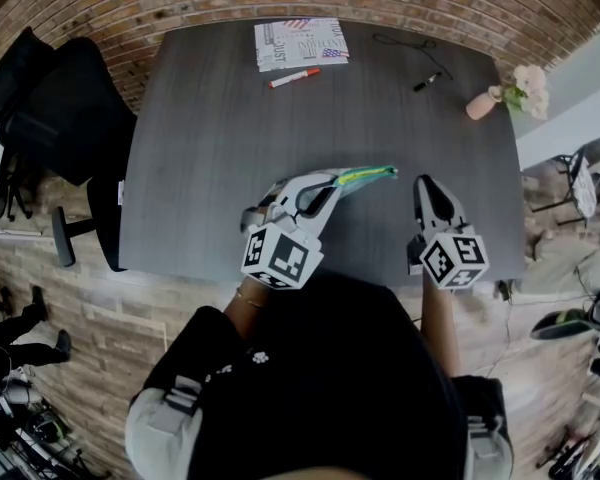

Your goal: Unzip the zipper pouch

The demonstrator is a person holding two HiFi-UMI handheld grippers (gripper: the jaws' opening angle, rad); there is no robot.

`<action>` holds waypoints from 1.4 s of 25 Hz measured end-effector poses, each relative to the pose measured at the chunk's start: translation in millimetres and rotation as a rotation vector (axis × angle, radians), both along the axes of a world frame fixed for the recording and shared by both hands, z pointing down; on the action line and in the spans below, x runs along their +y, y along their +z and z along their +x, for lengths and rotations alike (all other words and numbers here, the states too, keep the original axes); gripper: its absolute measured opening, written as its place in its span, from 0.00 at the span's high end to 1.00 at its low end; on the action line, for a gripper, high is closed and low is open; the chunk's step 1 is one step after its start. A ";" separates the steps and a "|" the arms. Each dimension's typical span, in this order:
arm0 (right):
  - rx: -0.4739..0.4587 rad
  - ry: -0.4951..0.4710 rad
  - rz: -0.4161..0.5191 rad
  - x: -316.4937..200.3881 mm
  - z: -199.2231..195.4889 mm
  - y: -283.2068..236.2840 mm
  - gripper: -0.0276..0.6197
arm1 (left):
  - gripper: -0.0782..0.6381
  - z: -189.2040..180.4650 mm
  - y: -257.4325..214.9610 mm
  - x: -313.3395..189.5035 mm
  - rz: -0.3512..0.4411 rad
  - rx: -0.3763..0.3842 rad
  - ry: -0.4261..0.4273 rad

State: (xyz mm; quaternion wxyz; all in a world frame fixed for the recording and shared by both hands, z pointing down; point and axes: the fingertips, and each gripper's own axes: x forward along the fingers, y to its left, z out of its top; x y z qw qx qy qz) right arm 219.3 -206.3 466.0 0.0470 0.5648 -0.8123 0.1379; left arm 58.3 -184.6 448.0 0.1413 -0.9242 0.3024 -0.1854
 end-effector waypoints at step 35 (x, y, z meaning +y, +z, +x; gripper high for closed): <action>0.064 0.017 0.063 9.3 -6.6 -18.3 0.96 | 0.88 -26.1 -3.3 -11.5 -0.025 0.133 -0.103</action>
